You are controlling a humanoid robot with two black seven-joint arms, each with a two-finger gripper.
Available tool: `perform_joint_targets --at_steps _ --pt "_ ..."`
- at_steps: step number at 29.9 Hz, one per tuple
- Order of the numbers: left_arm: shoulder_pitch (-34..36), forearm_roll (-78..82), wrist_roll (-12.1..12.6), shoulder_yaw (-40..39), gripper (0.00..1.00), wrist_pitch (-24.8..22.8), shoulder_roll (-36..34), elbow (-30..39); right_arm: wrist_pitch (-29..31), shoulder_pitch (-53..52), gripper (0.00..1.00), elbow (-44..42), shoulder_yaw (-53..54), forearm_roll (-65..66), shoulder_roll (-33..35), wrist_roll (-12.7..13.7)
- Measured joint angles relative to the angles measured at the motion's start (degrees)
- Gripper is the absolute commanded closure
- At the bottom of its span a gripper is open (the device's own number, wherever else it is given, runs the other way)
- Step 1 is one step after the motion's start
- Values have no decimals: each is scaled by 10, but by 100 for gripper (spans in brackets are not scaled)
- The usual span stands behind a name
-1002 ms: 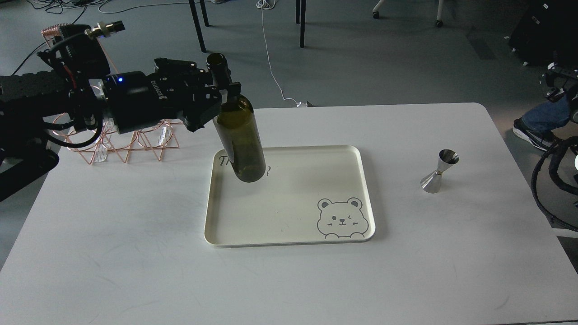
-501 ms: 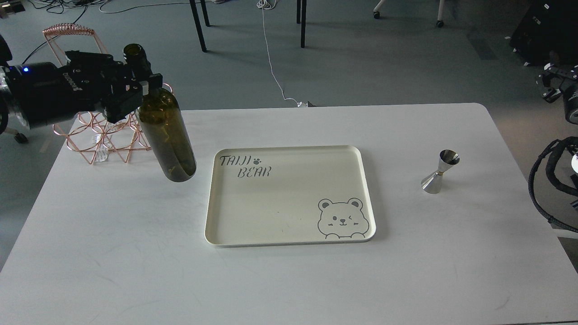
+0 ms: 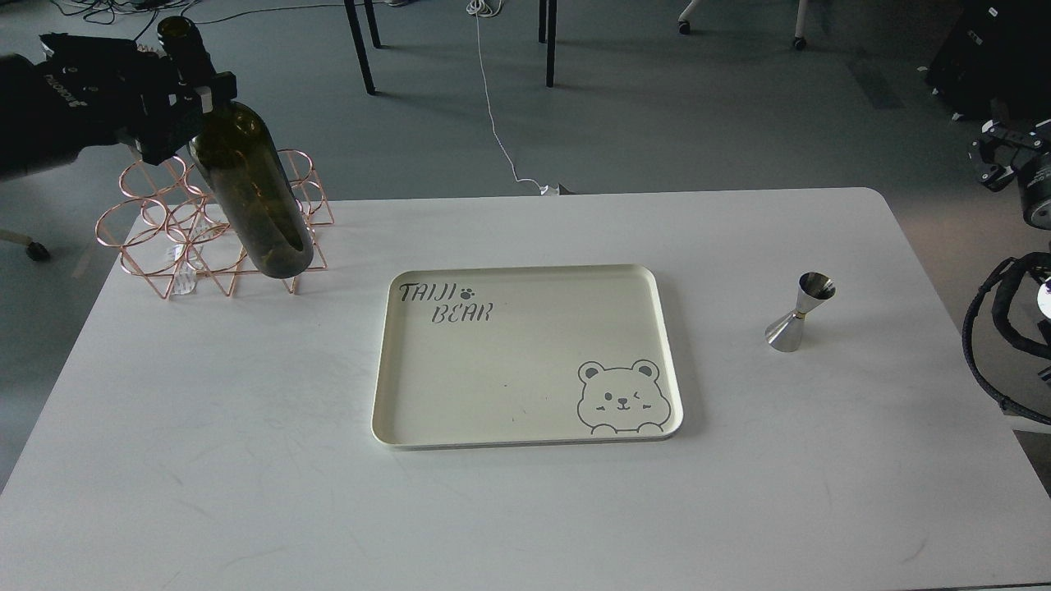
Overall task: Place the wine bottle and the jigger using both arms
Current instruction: 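Lift the wine bottle and carry it over the copper rack, then lower the bottle into a slot of the copper rack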
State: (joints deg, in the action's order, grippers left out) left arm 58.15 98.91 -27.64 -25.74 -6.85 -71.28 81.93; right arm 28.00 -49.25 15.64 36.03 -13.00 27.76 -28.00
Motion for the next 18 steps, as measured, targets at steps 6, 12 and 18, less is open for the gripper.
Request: perform_joint_targets --at_steps 6,12,18 --pt "38 -1 0 4 82 -3 2 -36 0 1 0 0 0 0 2 0" --pt "44 2 2 3 82 -3 40 -92 0 1 0 0 0 0 -3 0" --pt "44 3 5 8 82 0 66 -111 0 0 0 0 -1 0 -3 0"
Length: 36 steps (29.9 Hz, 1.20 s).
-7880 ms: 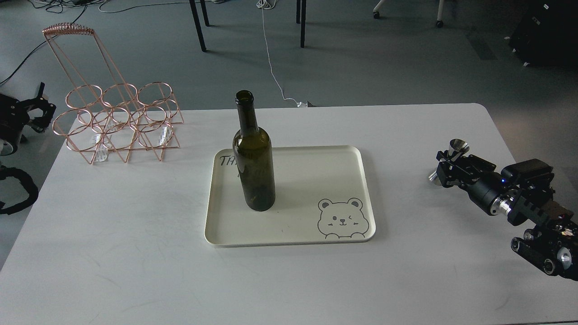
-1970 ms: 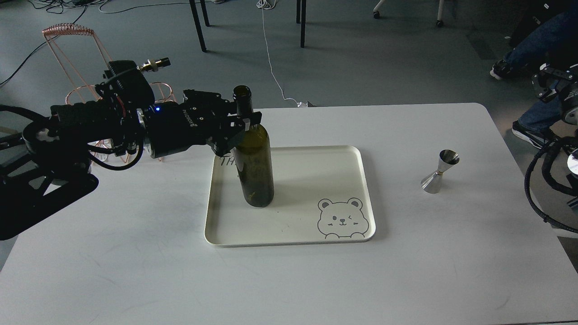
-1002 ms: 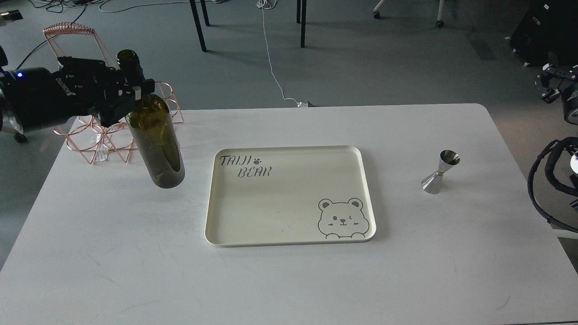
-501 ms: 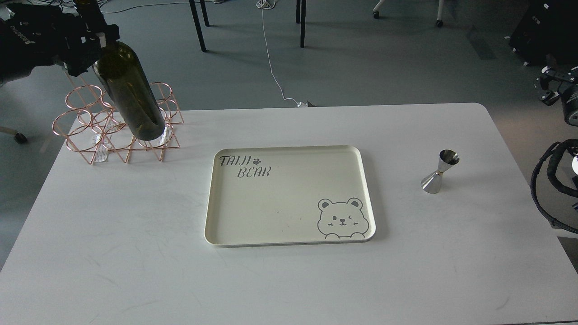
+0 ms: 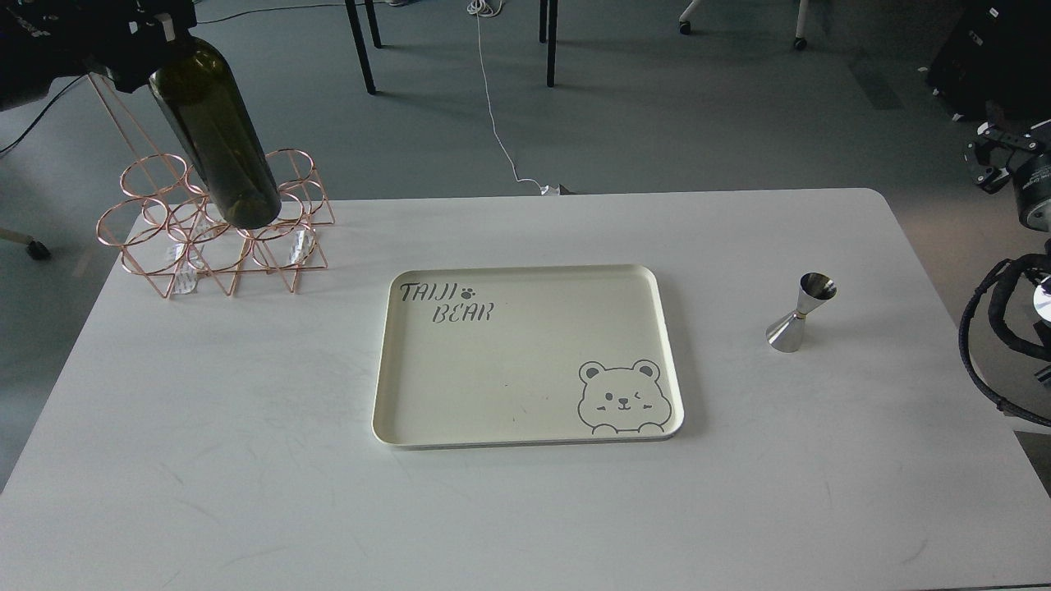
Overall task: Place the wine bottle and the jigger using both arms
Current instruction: 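Lower the bottle into a slot of the copper rack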
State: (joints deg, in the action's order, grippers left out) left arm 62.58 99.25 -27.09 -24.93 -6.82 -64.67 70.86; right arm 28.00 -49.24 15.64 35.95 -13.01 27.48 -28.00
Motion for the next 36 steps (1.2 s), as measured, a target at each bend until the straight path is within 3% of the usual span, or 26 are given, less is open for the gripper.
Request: perform_joint_targets --at_steps 8,36 --pt "-4 3 1 1 82 2 33 -41 0 0 0 0 0 0 5 0" --pt "-7 0 -2 57 80 44 56 -66 0 0 0 0 0 0 5 0"
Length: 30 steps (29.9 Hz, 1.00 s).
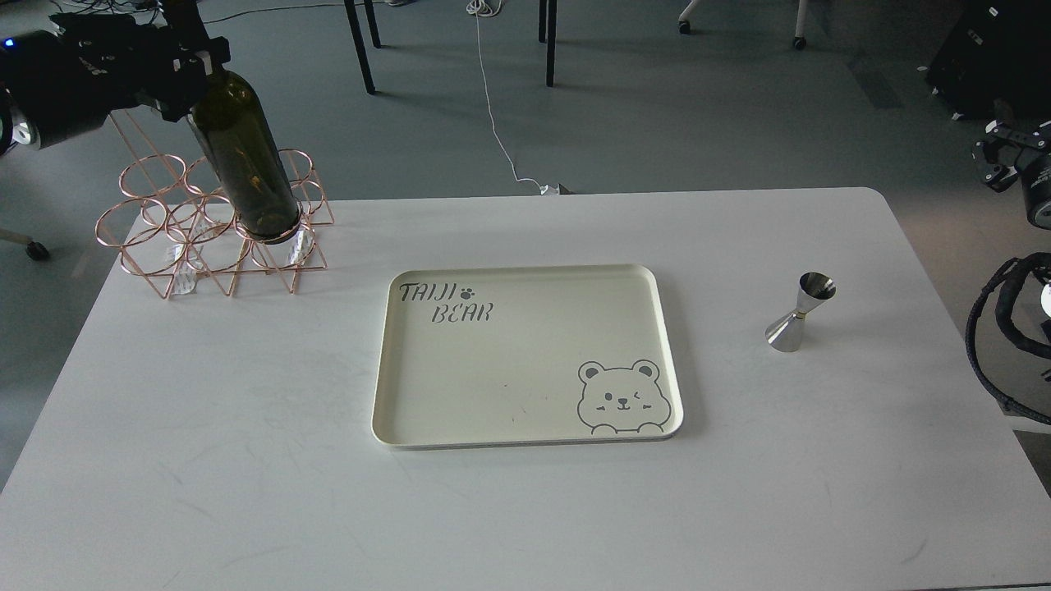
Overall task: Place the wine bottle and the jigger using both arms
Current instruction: 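Lower the bottle into a slot of the copper rack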
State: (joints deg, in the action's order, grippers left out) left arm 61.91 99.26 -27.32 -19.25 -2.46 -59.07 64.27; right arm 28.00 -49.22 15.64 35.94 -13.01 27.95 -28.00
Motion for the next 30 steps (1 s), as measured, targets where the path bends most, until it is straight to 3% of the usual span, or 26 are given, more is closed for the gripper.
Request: perform_joint_targets --at_steps 6,17,21,30 --pt "0 -4 0 26 68 23 1 0 0 0 0 0 0 0 0 0" --pt "-2 -5 1 30 66 25 25 -31 0 1 0 0 0 0 0 0" --pt "-4 -6 0 30 36 25 28 -37 0 2 0 0 0 0 0 0" --pt "-5 -6 2 30 25 49 51 -59 0 3 0 0 0 0 0 0"
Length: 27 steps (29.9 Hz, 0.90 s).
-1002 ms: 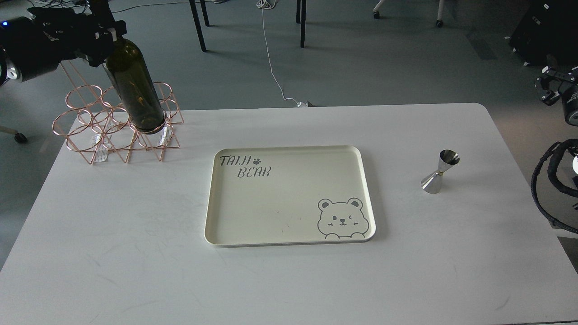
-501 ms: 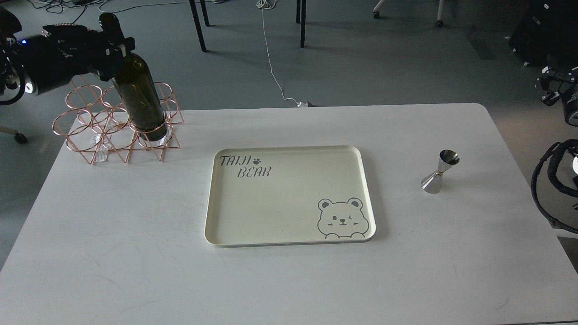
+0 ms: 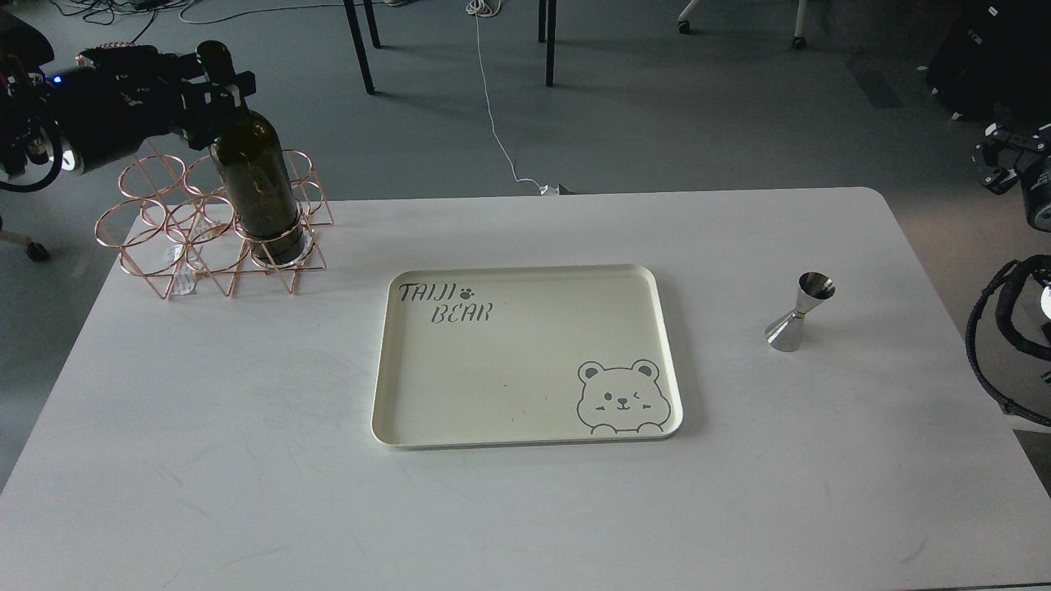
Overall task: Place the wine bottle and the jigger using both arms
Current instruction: 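Lower the bottle into a slot of the copper rack, then open the left gripper and withdraw it from the bottle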
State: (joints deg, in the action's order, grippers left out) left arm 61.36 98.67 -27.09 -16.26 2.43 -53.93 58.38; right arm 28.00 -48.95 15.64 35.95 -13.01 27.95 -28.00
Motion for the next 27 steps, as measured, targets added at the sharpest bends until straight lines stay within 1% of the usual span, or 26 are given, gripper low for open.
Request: perform_joint_targets --at_steps 3,8,14,18,24,27 --pt "0 0 0 0 22 5 0 0 0 1 0 0 0 0 0 0" --pt "-1 -1 1 -1 22 22 1 -4 0 1 0 0 0 0 0 0" --pt "-4 -1 1 -1 22 36 14 -40 0 1 0 0 0 0 0 0" --pt "-4 -1 0 0 22 39 24 -56 0 1 0 0 0 0 0 0" --pt "-4 -1 -1 0 22 39 26 -59 0 1 0 0 0 0 0 0" --pt "-3 -11 -2 -1 17 39 26 -59 0 1 0 0 0 0 0 0"
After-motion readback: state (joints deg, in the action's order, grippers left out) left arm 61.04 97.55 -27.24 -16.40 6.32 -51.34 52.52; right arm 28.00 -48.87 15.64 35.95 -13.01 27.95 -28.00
